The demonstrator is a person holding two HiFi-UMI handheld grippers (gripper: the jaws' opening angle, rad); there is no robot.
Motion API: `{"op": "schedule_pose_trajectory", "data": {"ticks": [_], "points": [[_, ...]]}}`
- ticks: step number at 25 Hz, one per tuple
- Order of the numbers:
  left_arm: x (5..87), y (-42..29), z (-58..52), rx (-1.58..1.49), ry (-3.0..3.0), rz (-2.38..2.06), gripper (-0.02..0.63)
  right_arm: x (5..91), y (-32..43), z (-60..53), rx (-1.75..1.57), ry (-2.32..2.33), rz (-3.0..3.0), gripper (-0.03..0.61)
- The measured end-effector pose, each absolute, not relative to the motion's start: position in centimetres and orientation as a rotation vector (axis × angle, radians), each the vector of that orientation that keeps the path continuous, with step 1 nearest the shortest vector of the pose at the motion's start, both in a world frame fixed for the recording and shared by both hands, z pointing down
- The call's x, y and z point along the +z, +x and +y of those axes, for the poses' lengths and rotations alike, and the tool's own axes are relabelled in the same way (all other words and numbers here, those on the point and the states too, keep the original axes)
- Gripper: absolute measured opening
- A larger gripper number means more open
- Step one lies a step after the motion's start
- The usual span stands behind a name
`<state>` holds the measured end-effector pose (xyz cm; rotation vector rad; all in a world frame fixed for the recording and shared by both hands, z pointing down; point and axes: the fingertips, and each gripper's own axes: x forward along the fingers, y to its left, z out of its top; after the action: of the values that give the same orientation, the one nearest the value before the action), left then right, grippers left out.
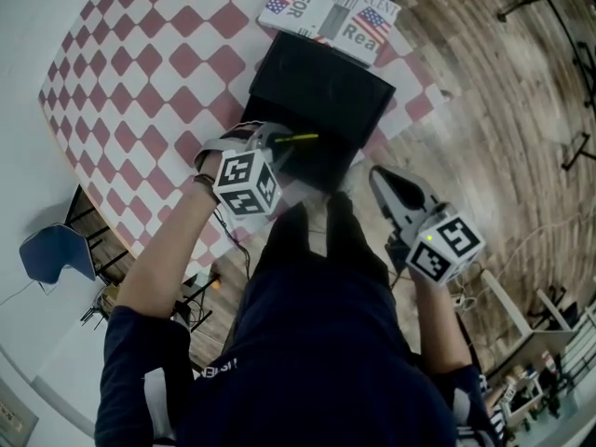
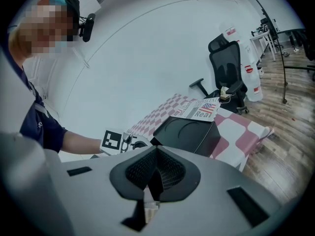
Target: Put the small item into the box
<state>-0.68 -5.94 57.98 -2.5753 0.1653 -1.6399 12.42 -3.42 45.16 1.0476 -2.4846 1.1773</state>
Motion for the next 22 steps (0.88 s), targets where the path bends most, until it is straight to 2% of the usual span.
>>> {"op": "schedule_pose_trajectory", "data": {"ticks": [22], "points": [[62.7,-0.4,-3.3,-2.111,-2.484,-0.172,0.075,46.8,15.4,-2.7,1.255,1.096,-2.455,0.017]]}}
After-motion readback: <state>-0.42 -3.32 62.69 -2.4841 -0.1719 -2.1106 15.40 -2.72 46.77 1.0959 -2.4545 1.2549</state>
